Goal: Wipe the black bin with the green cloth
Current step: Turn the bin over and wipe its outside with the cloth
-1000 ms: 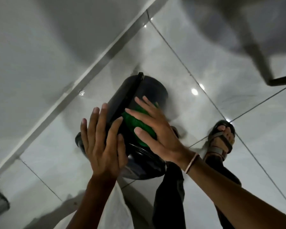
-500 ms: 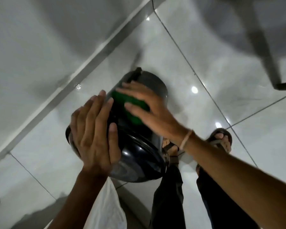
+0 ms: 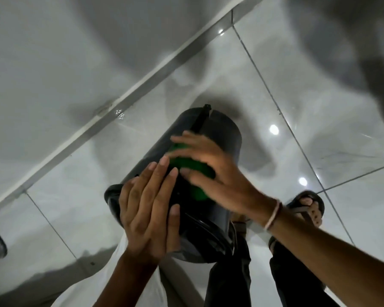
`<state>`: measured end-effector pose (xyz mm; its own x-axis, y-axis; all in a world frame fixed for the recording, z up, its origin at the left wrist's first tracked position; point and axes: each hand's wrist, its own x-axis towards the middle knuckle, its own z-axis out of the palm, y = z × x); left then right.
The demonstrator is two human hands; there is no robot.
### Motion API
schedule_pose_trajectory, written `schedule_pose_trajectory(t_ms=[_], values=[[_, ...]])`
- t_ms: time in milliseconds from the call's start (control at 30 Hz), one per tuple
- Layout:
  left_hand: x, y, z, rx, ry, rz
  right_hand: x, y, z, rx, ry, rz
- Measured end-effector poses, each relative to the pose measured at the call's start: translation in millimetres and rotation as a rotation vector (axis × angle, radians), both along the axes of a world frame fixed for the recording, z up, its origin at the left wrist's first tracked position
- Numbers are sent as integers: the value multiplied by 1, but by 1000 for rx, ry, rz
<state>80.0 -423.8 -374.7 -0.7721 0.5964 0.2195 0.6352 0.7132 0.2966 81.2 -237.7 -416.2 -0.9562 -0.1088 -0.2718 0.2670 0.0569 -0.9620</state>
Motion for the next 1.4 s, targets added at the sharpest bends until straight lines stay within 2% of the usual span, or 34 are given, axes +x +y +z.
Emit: schedule_pose_trajectory(t_ms=[67, 100, 200, 267, 333, 400, 533, 600, 633, 700, 767, 800, 867, 967, 1067, 1167, 1233, 1300, 1367, 1400], values=[[7, -5, -2, -4, 7, -26, 16, -3, -2, 8, 91, 49], [12, -8, -2, -6, 16, -33, 13, 3, -12, 29, 58, 25], [20, -13, -2, -16, 58, -33, -18, 20, -56, 142, -242, -210], [18, -10, -2, -23, 66, -24, -47, 35, -81, 112, -442, -357], [15, -6, -1, -25, 45, 6, -63, 39, -89, 68, -497, -390], [13, -3, 1, -7, 33, 61, -57, 29, -67, 61, -368, -288], [13, -11, 2, 9, 26, 158, 17, -28, 4, 76, 180, 19], [19, -18, 4, 1, 20, 157, 27, -29, -11, 122, 209, 11], [21, -23, 4, -9, 23, 155, 21, -26, -29, 160, 148, -56], [19, -29, 6, -27, 26, 174, -7, -15, -60, 201, -132, -296], [10, -29, 7, -37, 15, 197, -38, -1, -80, 152, -440, -514], [4, -28, 8, -43, 10, 217, -49, 3, -84, 113, -505, -528], [-8, -28, 12, -35, -8, 293, -62, -2, -75, 90, -396, -369], [-28, -28, 14, 45, -78, 481, -45, -27, -25, -17, -109, -111], [-39, -23, 14, 47, -109, 475, -12, -36, -9, -79, 70, -62], [-37, -30, 9, 40, -100, 417, -15, -14, -47, -49, -91, -153], [-36, -40, 7, 72, -96, 452, -24, -1, -78, -45, -339, -345], [-33, -51, 8, 112, -105, 495, -35, 4, -101, -141, -584, -521], [-31, -56, 9, 122, -135, 554, -40, 6, -108, -173, -641, -539], [-30, -58, 8, 129, -150, 596, -40, 3, -103, -172, -587, -495]])
